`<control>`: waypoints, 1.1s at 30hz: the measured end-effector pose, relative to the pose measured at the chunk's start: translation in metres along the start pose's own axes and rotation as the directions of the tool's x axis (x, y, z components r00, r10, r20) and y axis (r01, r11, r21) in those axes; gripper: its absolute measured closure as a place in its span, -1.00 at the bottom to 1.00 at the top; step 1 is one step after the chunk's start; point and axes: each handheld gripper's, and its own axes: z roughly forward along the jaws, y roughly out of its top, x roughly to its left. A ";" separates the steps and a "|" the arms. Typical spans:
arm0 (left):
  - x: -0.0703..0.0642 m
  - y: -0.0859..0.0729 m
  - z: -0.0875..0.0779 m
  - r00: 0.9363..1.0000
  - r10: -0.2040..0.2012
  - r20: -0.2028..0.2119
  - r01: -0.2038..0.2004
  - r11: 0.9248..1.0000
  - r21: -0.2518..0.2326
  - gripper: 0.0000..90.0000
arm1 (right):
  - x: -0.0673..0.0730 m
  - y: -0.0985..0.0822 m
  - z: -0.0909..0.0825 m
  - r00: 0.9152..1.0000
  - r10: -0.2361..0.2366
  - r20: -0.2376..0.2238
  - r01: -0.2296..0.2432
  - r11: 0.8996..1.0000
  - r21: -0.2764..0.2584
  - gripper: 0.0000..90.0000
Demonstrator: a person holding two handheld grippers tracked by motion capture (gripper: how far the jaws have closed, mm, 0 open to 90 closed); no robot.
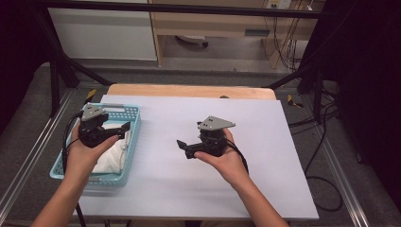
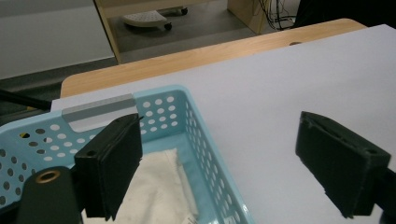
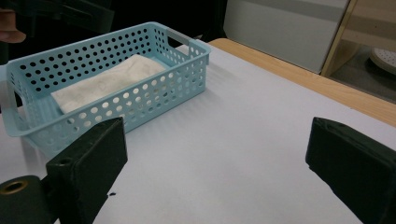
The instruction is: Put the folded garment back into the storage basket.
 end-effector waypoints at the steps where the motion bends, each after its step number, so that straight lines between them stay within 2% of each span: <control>1: -0.001 0.000 -0.002 1.000 0.001 0.006 -0.001 1.000 -0.001 -0.69 | 0.000 0.000 -0.001 1.000 -0.005 -0.001 0.005 1.000 -0.002 -0.88; 7: -0.009 -0.002 -0.011 0.999 0.006 0.036 -0.005 1.000 -0.019 -0.79 | -0.003 0.001 -0.003 1.000 -0.012 0.007 0.013 0.999 -0.039 -0.90; 10: -0.013 -0.006 -0.016 0.998 0.010 0.055 -0.008 1.000 -0.027 -0.83 | -0.005 0.002 -0.006 1.000 0.012 0.019 -0.011 0.999 -0.053 -0.90; 16: -0.022 -0.014 -0.023 0.996 0.022 0.082 -0.019 0.999 -0.043 -0.86 | -0.014 0.005 -0.014 0.999 0.028 0.040 -0.025 0.997 -0.077 -0.90; 22: -0.030 -0.020 -0.027 0.995 0.031 0.094 -0.025 0.998 -0.056 -0.87 | -0.024 0.008 -0.024 0.998 0.031 0.061 -0.025 0.996 -0.085 -0.90; 33: -0.033 -0.036 -0.027 0.994 0.024 0.104 -0.018 0.998 -0.057 -0.87 | -0.041 0.011 -0.040 0.994 0.041 0.100 -0.031 0.995 -0.100 -0.90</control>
